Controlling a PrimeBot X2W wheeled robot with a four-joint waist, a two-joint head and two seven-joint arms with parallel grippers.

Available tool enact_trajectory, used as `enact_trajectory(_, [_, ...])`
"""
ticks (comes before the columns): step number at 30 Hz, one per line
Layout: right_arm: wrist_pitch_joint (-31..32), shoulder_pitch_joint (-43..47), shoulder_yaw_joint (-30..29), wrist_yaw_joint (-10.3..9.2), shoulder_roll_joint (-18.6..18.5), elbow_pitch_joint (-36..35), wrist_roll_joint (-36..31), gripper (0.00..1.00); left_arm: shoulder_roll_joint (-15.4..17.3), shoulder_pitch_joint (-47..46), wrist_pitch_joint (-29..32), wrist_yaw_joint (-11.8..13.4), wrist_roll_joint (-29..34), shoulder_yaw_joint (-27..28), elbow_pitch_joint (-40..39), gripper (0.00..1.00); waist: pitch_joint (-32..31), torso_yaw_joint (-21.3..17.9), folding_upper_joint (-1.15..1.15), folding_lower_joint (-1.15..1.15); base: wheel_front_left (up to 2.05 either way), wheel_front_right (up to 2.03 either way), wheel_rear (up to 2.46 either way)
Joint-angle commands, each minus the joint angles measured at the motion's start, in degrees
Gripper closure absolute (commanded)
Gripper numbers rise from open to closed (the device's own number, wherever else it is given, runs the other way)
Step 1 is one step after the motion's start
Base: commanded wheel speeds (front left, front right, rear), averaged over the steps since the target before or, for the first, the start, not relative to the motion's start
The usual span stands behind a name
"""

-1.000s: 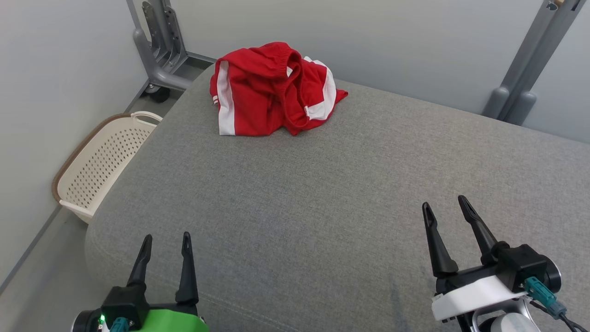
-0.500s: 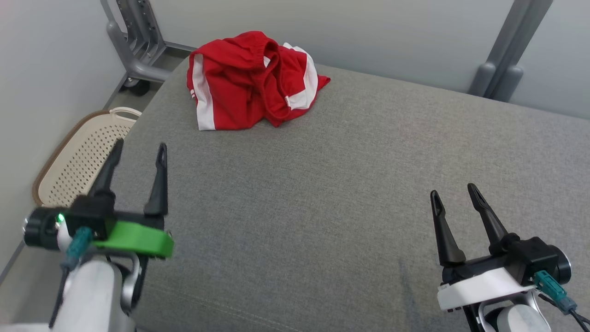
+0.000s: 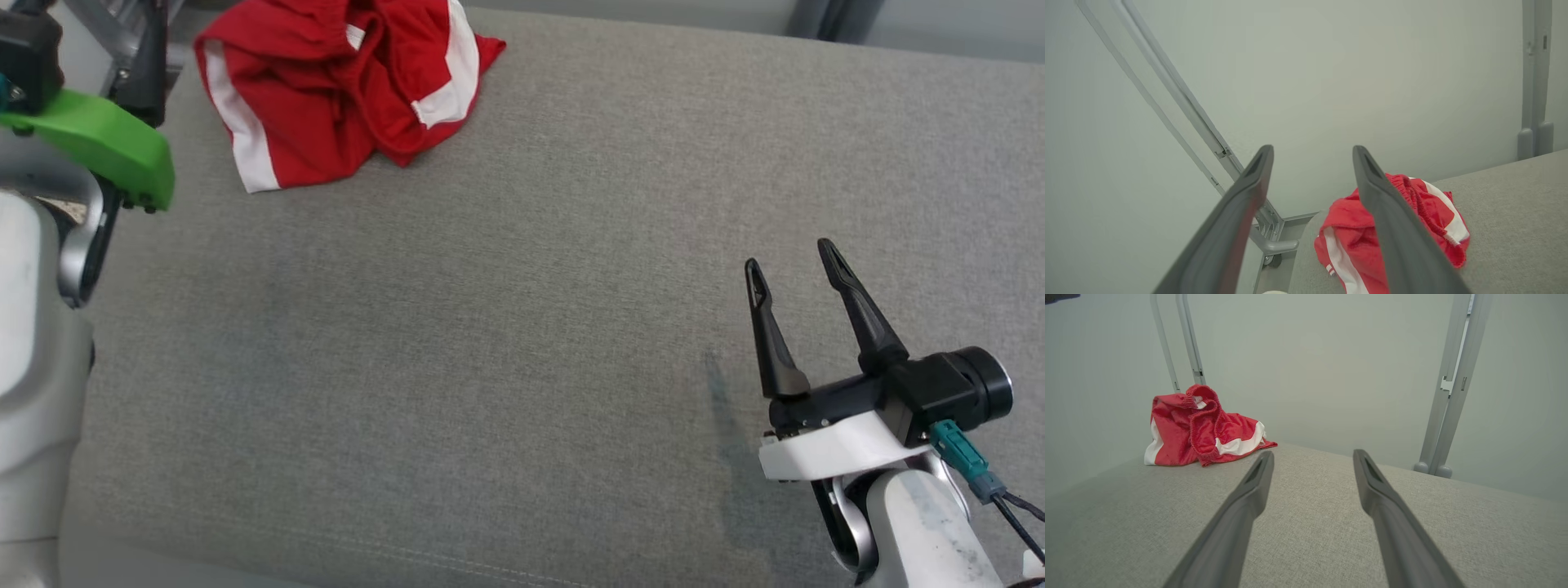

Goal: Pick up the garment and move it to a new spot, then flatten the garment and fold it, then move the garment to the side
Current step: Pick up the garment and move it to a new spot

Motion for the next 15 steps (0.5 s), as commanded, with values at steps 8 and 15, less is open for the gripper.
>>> enact_trajectory(8, [-0.2,-3.4,-0.6,0.01,-0.3,-1.3,-2.2,0.00,4.8,-8.7,3.7,-0.1,-5.2,-5.1,10.5,0.00,12.9,-10.4,0.00,0.00,0.00,0.00,0.00])
enact_trajectory(15, [-0.2,-4.8,-0.6,0.01,-0.5,-2.0,-2.6,0.00,5.3,-11.7,3.0,-0.1,-7.7,-7.0,17.4,0.00,16.6,-12.0,0.00,0.00,0.00,0.00,0.00])
